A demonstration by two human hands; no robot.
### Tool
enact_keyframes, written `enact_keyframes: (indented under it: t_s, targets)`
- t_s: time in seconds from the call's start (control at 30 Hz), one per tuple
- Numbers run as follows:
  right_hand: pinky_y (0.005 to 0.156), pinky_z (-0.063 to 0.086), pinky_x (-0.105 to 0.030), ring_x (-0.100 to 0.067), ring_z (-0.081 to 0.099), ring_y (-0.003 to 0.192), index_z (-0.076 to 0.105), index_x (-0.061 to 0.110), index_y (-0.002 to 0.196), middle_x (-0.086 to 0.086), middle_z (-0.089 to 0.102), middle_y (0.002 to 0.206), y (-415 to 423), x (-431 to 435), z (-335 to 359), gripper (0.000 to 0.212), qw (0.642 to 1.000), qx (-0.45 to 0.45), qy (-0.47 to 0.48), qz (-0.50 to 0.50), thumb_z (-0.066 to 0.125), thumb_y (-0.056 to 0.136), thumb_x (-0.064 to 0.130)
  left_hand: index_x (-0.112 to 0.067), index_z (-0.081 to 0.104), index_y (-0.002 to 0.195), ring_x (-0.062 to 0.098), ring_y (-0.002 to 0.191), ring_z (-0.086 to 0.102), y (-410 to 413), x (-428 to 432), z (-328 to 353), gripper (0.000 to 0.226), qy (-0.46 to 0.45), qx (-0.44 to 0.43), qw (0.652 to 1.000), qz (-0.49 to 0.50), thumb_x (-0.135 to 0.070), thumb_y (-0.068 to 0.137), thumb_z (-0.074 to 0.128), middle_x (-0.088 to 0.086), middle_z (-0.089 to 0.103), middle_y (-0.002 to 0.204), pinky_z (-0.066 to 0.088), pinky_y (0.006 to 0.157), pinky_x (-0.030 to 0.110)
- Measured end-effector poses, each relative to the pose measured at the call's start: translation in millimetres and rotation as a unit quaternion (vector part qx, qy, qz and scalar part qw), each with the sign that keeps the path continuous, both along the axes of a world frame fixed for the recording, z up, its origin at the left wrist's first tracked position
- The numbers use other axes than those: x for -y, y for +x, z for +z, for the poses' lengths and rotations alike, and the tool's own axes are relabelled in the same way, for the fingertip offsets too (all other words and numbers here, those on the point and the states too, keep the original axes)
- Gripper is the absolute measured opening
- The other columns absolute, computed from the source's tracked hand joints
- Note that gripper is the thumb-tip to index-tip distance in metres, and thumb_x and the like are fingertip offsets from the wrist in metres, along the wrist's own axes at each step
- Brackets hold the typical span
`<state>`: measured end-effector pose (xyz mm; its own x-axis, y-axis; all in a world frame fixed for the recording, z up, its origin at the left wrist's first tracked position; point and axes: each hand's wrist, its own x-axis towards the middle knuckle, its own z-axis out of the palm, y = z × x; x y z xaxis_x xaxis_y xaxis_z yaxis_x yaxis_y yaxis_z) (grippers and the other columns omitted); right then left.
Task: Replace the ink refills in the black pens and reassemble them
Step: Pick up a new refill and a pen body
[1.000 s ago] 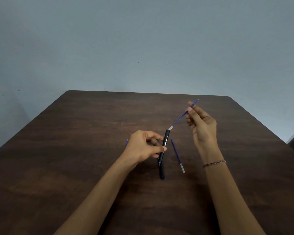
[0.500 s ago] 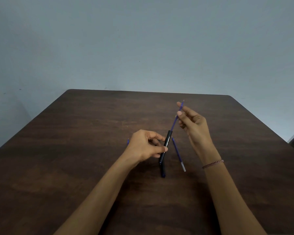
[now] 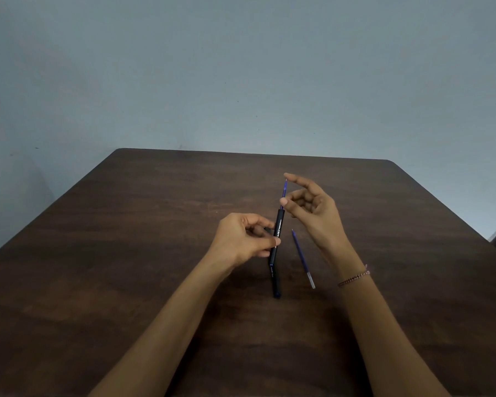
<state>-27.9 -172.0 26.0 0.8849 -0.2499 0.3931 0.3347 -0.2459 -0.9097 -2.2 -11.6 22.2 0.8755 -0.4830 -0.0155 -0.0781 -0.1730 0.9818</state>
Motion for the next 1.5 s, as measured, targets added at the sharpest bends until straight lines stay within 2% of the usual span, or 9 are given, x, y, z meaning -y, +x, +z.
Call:
enact_keyframes:
  t_s: [0.1, 0.23, 0.53, 0.77, 0.9, 1.1, 1.3, 1.43, 1.5]
  targets:
    - [0.081, 0.051, -0.023, -0.009, 0.062, 0.085, 0.058, 0.035, 0.118, 0.007, 0.064, 0.080, 0, -2, 0, 0.040, 1.000, 0.001, 0.000, 0.004, 0.066, 0.084, 0.017, -0.016, 0.068, 0.086, 0.008, 0.061, 0.068, -1, -1, 1, 0.024, 0.000, 0.005, 1.000, 0.001, 0.001, 0.071, 0.076, -0.001, 0.065, 0.066, 0.056, 0.055, 0.019]
    - [0.075, 0.051, -0.019, -0.011, 0.066, 0.088, 0.057, 0.030, 0.119, -0.003, 0.070, 0.087, -1, -4, 1, 0.037, 1.000, 0.001, 0.021, 0.010, 0.065, 0.085, 0.018, -0.015, 0.068, 0.090, 0.011, 0.066, 0.068, -1, 0, 2, 0.024, 0.010, 0.009, 1.000, -0.004, 0.000, 0.072, 0.076, 0.001, 0.066, 0.070, 0.058, 0.059, 0.023]
    - [0.067, 0.051, -0.015, -0.007, 0.068, 0.075, 0.060, 0.021, 0.107, -0.003, 0.072, 0.074, -2, -4, 2, 0.024, 0.994, 0.011, 0.109, 0.005, 0.064, 0.085, 0.012, -0.010, 0.069, 0.095, 0.011, 0.065, 0.068, -1, 1, 1, 0.027, 0.021, 0.018, 1.000, 0.002, 0.000, 0.071, 0.076, 0.001, 0.066, 0.070, 0.058, 0.059, 0.022]
    - [0.072, 0.052, -0.022, -0.006, 0.067, 0.075, 0.066, 0.023, 0.093, -0.014, 0.070, 0.094, -3, -7, 4, 0.017, 0.993, 0.016, 0.118, 0.017, 0.061, 0.087, 0.008, -0.007, 0.069, 0.097, 0.010, 0.062, 0.066, -1, 0, 1, 0.028, 0.014, 0.019, 1.000, 0.007, 0.002, 0.071, 0.076, 0.000, 0.065, 0.067, 0.059, 0.059, 0.023]
    - [0.071, 0.051, -0.016, -0.005, 0.068, 0.083, 0.060, 0.023, 0.109, -0.001, 0.074, 0.086, -1, -7, 1, 0.024, 0.998, 0.006, 0.063, 0.009, 0.063, 0.086, 0.014, -0.017, 0.069, 0.085, 0.010, 0.060, 0.067, 1, -1, 1, 0.024, 0.011, 0.029, 0.999, 0.020, 0.001, 0.070, 0.076, -0.001, 0.065, 0.066, 0.058, 0.058, 0.023]
    - [0.081, 0.052, -0.022, -0.009, 0.063, 0.098, 0.062, 0.031, 0.107, 0.004, 0.068, 0.106, 2, -8, -1, 0.024, 0.999, 0.025, -0.008, -0.042, 0.060, 0.089, 0.016, -0.014, 0.069, 0.088, 0.014, 0.066, 0.068, 3, -1, 0, 0.025, 0.018, 0.038, 0.999, 0.029, 0.001, 0.070, 0.076, 0.002, 0.067, 0.071, 0.059, 0.059, 0.024]
    - [0.076, 0.051, -0.017, -0.021, 0.061, 0.100, 0.050, 0.028, 0.131, -0.015, 0.064, 0.105, 5, -9, -3, 0.039, 1.000, 0.002, -0.023, -0.006, 0.052, 0.093, 0.016, -0.015, 0.070, 0.086, 0.016, 0.066, 0.066, 8, -2, 0, 0.024, -0.003, 0.032, 0.998, 0.050, 0.001, 0.070, 0.077, 0.007, 0.064, 0.072, 0.059, 0.058, 0.023]
    - [0.081, 0.053, -0.020, -0.011, 0.062, 0.098, 0.039, 0.026, 0.139, -0.006, 0.067, 0.104, 5, -9, -3, 0.050, 1.000, -0.004, -0.014, -0.012, 0.053, 0.093, 0.013, -0.015, 0.070, 0.087, 0.013, 0.066, 0.065, 13, -5, 0, 0.023, -0.009, 0.027, 0.997, 0.066, 0.000, 0.071, 0.077, 0.000, 0.062, 0.067, 0.059, 0.058, 0.023]
    - [0.083, 0.053, -0.020, -0.008, 0.062, 0.097, 0.049, 0.024, 0.131, -0.001, 0.068, 0.101, 8, -8, -4, 0.043, 0.998, -0.021, -0.048, -0.045, 0.056, 0.091, 0.011, -0.011, 0.071, 0.093, 0.012, 0.067, 0.066, 16, -8, 0, 0.025, -0.012, 0.022, 0.996, 0.082, 0.000, 0.071, 0.076, -0.001, 0.061, 0.066, 0.059, 0.060, 0.024]
